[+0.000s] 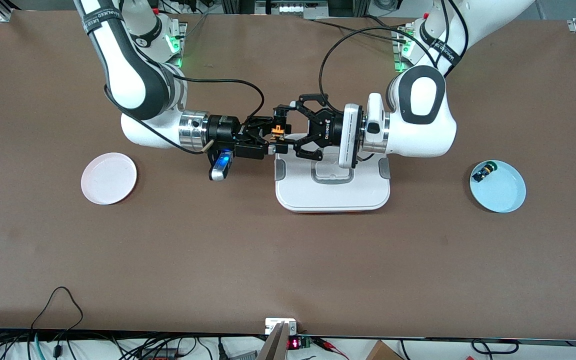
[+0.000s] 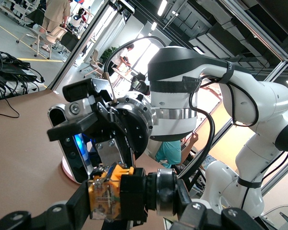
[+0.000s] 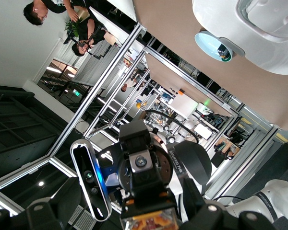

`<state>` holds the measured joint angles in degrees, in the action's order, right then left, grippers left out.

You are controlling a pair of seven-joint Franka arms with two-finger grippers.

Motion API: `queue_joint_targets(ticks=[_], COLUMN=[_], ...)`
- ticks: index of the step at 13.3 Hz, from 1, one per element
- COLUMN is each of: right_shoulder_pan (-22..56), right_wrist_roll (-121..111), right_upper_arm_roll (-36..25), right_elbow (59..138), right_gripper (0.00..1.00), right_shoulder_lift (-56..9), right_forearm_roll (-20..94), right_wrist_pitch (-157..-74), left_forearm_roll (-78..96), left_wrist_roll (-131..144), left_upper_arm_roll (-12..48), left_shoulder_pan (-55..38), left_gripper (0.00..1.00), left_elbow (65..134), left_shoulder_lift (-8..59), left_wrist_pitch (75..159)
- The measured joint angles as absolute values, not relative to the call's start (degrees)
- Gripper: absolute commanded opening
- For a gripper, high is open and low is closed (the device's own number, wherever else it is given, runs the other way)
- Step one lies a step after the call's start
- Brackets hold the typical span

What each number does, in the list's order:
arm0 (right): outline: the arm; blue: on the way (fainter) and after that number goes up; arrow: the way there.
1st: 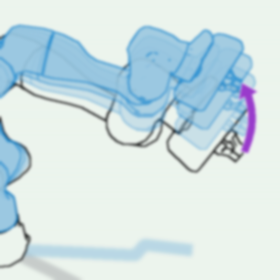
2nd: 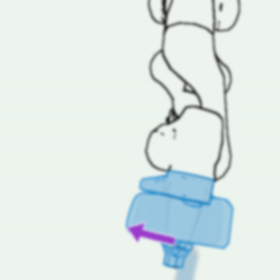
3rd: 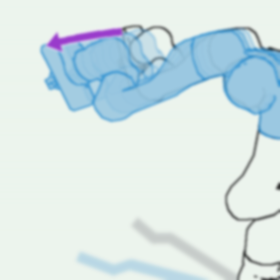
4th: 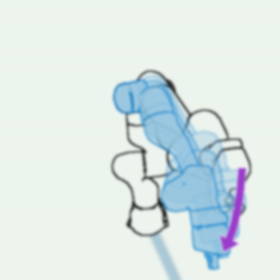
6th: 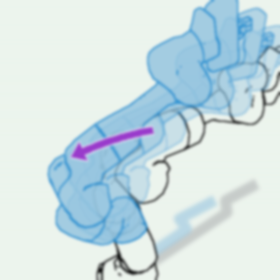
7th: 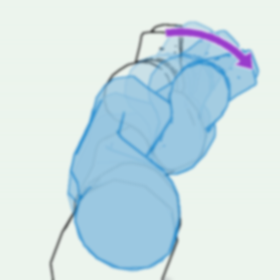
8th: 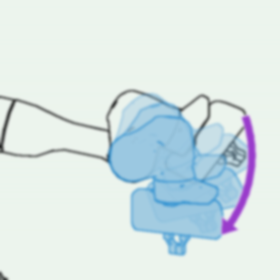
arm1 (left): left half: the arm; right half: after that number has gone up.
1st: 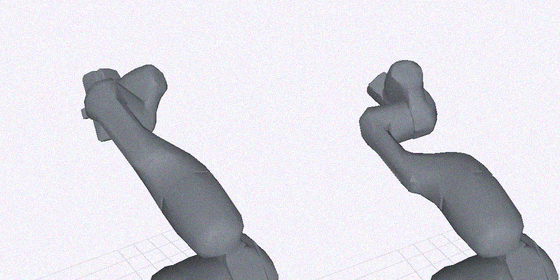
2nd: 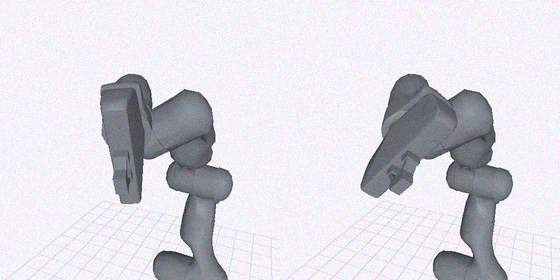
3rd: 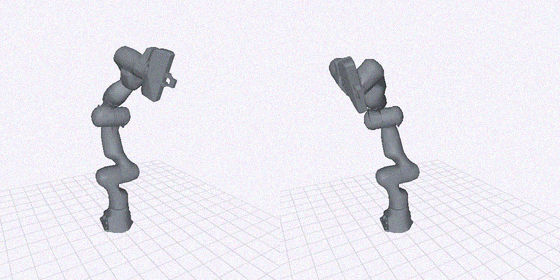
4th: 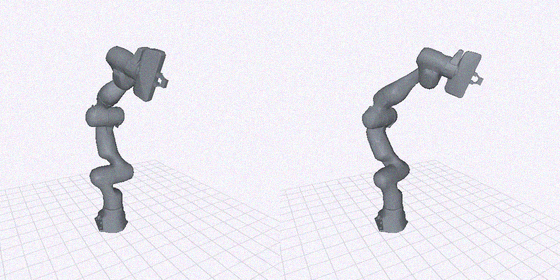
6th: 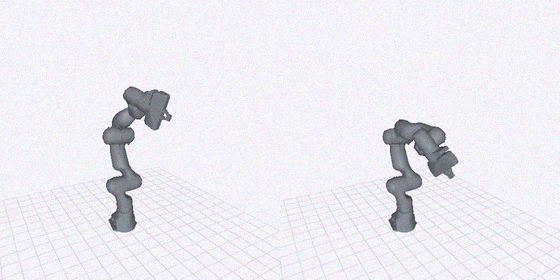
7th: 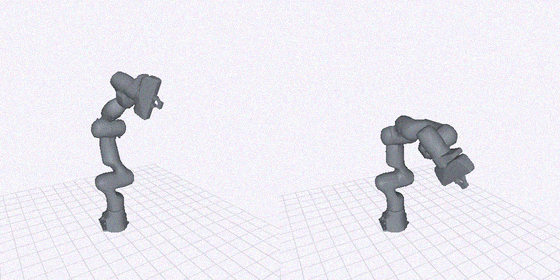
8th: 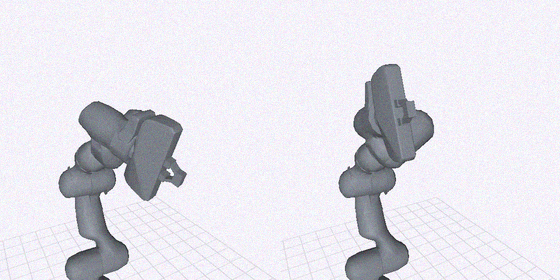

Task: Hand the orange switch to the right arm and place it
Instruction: 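Close the right gripper on the switch held by the left gripper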

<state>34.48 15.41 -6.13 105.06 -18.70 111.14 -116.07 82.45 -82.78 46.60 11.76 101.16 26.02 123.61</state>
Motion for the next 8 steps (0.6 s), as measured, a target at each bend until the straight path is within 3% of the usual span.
queue_joint_targets(ticks=[4, 6, 7, 8], right_shoulder_pan=[34.3, 34.3, 34.3, 34.3], right_wrist_roll=[15.4, 15.4, 15.3, 15.0], right_upper_arm_roll=[-6.2, -6.2, -6.2, -6.2], right_elbow=[107.2, 107.7, 107.8, 108.0], right_gripper=[0.93, 0.63, 0.38, 0.33], right_shoulder_lift=[-16.7, -16.5, -16.4, -16.2], right_forearm_roll=[111.1, 111.1, 110.8, 109.4], right_wrist_pitch=[-115.6, -115.6, -115.5, -114.9], left_forearm_roll=[82.5, 82.5, 82.5, 82.6], left_wrist_roll=[-82.7, -82.7, -82.7, -82.7], left_upper_arm_roll=[46.8, 46.8, 46.8, 46.8], left_shoulder_pan=[11.8, 11.8, 11.9, 11.9], left_gripper=[0.0, 0.0, 0.0, 0.0], left_elbow=[101.4, 101.4, 101.4, 101.5], left_shoulder_lift=[25.8, 25.8, 25.8, 25.7], left_wrist_pitch=[123.6, 123.6, 123.6, 123.5])
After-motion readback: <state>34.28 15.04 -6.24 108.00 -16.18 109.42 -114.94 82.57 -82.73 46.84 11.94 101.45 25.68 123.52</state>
